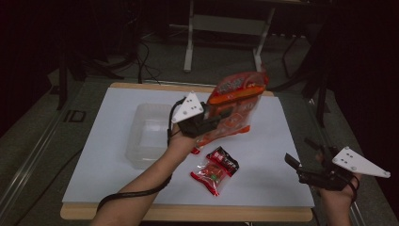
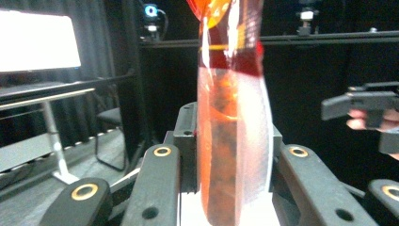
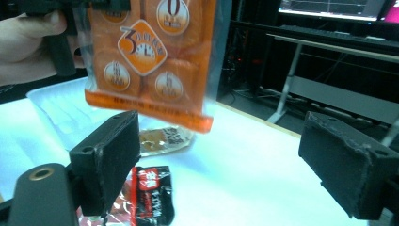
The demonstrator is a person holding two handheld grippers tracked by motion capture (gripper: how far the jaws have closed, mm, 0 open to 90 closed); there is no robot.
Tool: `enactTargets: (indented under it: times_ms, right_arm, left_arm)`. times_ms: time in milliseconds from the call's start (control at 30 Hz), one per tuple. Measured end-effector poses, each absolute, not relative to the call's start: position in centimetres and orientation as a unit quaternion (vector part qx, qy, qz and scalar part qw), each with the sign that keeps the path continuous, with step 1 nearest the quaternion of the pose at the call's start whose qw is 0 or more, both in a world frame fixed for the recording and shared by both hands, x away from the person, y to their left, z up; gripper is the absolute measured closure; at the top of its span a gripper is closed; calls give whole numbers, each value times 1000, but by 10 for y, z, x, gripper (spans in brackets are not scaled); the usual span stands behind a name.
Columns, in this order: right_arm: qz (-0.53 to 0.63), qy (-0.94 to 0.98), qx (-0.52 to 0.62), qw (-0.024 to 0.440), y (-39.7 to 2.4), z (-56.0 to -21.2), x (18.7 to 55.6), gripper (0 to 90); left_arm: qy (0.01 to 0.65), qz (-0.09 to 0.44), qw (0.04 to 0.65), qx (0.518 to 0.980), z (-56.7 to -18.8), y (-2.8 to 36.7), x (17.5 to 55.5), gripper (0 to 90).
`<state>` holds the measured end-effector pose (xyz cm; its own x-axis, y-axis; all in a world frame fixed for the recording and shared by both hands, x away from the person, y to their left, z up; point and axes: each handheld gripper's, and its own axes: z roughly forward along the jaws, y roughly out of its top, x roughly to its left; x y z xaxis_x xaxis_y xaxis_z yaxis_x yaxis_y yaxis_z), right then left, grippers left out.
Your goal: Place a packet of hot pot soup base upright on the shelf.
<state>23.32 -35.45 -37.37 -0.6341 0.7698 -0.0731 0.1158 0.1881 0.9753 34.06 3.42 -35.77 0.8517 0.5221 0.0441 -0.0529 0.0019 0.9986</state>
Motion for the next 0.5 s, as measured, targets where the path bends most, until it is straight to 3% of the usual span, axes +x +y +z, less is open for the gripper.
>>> enactTargets:
  times_ms: [500]
  right_arm:
    - [553,722,306,281,-336,-385,230,133]
  left_arm:
    - [220,268,683,643,-347,124,356,712]
